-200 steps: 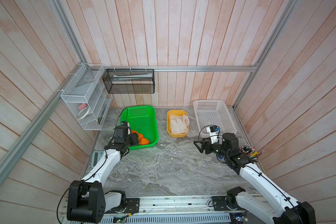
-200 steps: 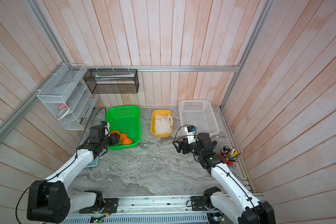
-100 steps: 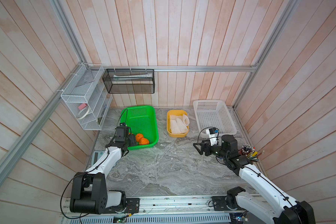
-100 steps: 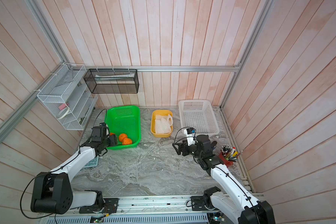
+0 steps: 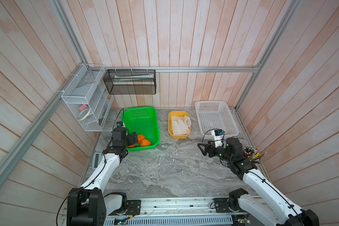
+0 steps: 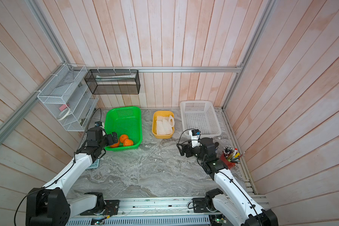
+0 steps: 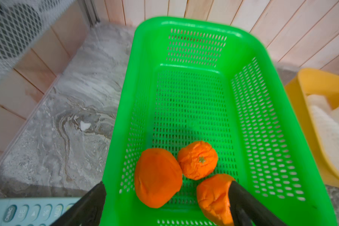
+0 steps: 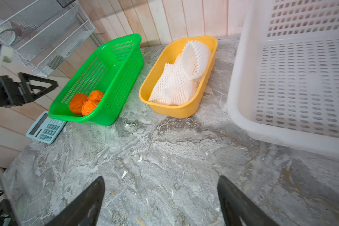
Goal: Remove foam nets from oranges
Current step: Place the orange in the basket, then reset both arms
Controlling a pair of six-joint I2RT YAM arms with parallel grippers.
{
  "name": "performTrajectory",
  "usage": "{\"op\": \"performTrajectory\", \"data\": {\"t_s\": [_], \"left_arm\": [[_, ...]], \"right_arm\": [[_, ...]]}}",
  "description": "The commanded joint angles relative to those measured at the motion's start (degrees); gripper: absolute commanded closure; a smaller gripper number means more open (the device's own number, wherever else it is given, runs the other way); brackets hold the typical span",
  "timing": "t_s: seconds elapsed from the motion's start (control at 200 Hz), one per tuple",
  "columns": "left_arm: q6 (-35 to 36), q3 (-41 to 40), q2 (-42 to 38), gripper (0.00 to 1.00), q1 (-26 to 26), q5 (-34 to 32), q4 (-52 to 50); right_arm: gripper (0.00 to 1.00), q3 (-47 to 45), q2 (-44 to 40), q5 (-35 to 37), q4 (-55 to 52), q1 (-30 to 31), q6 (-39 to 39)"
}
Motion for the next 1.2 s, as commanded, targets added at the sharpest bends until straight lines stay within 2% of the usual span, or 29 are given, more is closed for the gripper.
{"op": "performTrajectory", "data": {"t_s": [0.0, 0.095, 0.28, 0.375, 0.495, 0.555, 0.635, 0.69, 0.805, 0.895, 0.97, 1.085, 1.16, 1.195], "left_arm": [[0.9, -5.6, -4.5, 0.0, 0.3, 0.6, 10.9], [2.7, -12.7, -9.1, 0.0, 0.3, 0.0, 20.8], [6.2, -24.9, -12.3, 0.0, 0.4, -4.6, 39.7], [7.9, -29.9, -9.9, 0.0, 0.5, -5.0, 51.8], [12.1, -35.0, -2.4, 0.0, 0.9, -1.9, 68.2], [11.7, -36.9, 2.3, 0.0, 1.6, -1.6, 75.1], [10.2, -39.8, 8.6, 0.0, 3.6, 2.1, 87.7], [11.4, -40.9, 12.9, 0.0, 4.0, 4.6, 95.5], [11.8, -40.1, 23.3, 0.0, 4.1, 5.4, 103.8], [11.4, -38.5, 25.6, 0.0, 4.3, 5.6, 103.3], [10.8, -37.9, 26.2, 0.0, 5.1, 6.7, 102.9], [9.2, -36.5, 25.1, 0.0, 6.8, 7.9, 98.6], [8.6, -34.8, 24.2, 0.0, 7.5, 8.7, 94.1], [8.6, -33.8, 23.9, 0.0, 7.8, 8.7, 91.9]], "right_arm": [[0.07, -2.7, -3.0, 10.3, 2.8, -1.5, -0.9], [0.02, -7.2, -6.5, 16.6, 7.0, -3.7, -1.2], [0.02, -17.4, -13.8, 28.7, 18.5, -9.2, -4.4], [0.02, -24.1, -17.3, 30.8, 28.1, -13.0, -6.5], [0.02, -36.1, -18.2, 32.9, 50.5, -15.7, -7.8], [0.02, -38.7, -15.1, 34.4, 58.5, -16.7, -6.8], [0.02, -36.3, -9.8, 31.4, 56.9, -16.9, -8.2], [0.02, -37.5, -3.3, 29.8, 65.2, -16.8, -9.3], [0.02, -37.5, 10.0, 29.7, 80.0, -16.8, -11.9], [0.02, -35.0, 17.9, 29.0, 85.5, -16.4, -14.6], [0.02, -34.4, 24.2, 31.6, 92.2, -16.4, -15.2], [0.02, -32.5, 33.6, 33.3, 97.5, -16.7, -14.0], [0.02, -31.5, 40.0, 35.2, 104.5, -16.7, -13.5], [0.02, -30.4, 40.7, 35.0, 103.7, -16.7, -13.9]]}}
